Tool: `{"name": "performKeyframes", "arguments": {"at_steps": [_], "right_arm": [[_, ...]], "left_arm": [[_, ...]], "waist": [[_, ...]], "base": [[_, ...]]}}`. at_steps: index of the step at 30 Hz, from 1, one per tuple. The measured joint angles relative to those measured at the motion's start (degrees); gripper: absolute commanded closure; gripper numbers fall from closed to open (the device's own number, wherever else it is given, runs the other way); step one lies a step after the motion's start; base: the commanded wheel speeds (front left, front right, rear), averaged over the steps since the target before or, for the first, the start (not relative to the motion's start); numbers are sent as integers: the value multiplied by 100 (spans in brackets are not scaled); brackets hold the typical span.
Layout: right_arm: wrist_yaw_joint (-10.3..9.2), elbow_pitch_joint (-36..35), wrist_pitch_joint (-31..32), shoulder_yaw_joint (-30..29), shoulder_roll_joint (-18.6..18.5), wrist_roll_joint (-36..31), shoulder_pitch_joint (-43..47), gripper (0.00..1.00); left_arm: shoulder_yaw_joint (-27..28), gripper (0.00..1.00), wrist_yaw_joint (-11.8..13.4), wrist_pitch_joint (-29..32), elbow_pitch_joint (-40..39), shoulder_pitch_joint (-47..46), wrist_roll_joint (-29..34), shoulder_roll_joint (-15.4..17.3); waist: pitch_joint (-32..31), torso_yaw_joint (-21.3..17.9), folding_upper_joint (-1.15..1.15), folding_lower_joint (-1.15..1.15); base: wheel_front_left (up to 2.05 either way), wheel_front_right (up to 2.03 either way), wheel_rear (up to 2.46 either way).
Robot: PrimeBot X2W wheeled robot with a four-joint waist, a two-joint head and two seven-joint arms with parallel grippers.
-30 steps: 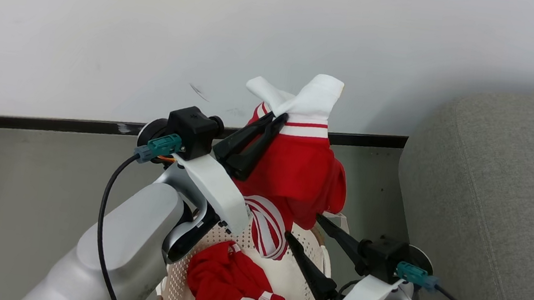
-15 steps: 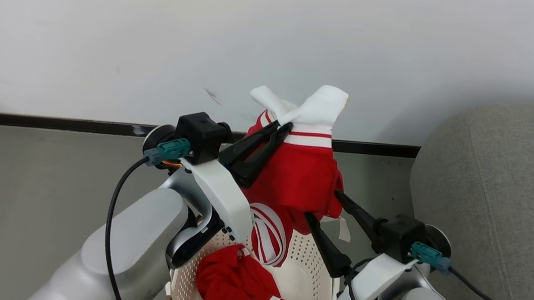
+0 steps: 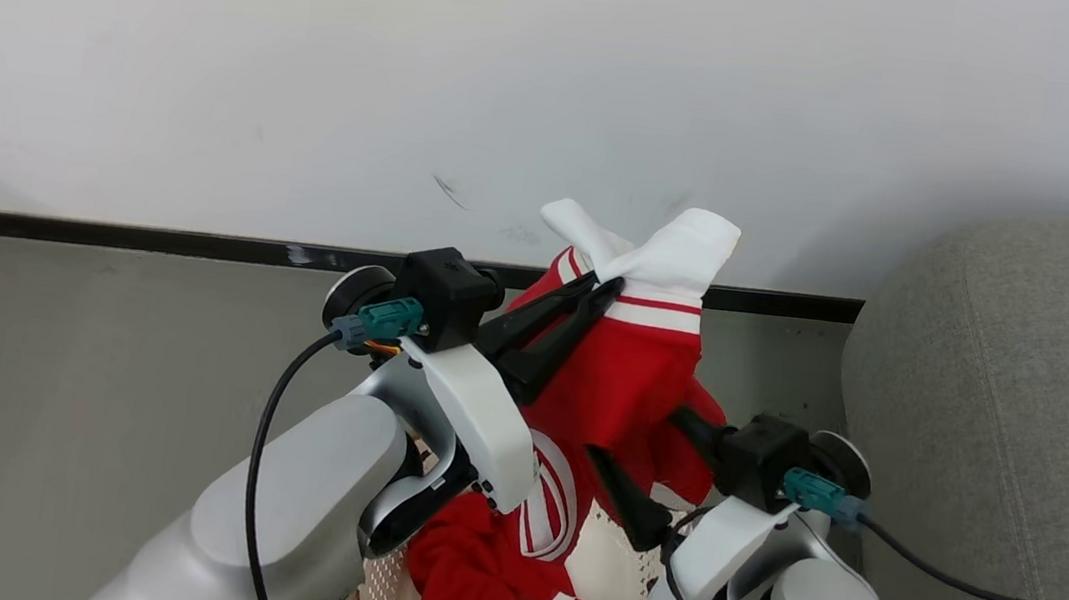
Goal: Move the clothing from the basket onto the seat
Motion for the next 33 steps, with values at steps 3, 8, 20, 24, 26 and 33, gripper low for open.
{"name": "performKeyframes", "arguments": {"at_steps": [3, 8, 20, 24, 26, 33], "right_arm": [[1, 138, 0, 168, 33, 146, -9, 0], [1, 293, 1, 304, 40, 294, -145, 0], [1, 548, 1, 453, 53, 386, -427, 100], [0, 560, 0, 393, 54, 458, -437, 100], [1, 559, 0, 338, 58, 485, -441, 100], [0, 550, 1, 152, 58, 490, -441, 100]], "left_arm": [[-53, 100, -1, 22, -16, 2, 0, -26], [-119, 100, -1, 74, -38, 66, -1, -33], [-154, 100, -1, 100, -57, 81, -13, -42], [-149, 100, -1, 100, -63, 82, -46, -41], [-138, 100, -1, 100, -66, 82, -46, -37], [-96, 100, 0, 89, -59, 121, -54, 37]], "waist": [[5, 36, 0, 0], [25, 84, 0, 0], [32, 126, 0, 0], [42, 119, 0, 0], [46, 111, 0, 0], [52, 67, 0, 0]], "base": [[0, 0, 0], [0, 0, 0], [0, 0, 0], [0, 0, 0], [0, 0, 0], [0, 0, 0]]}}
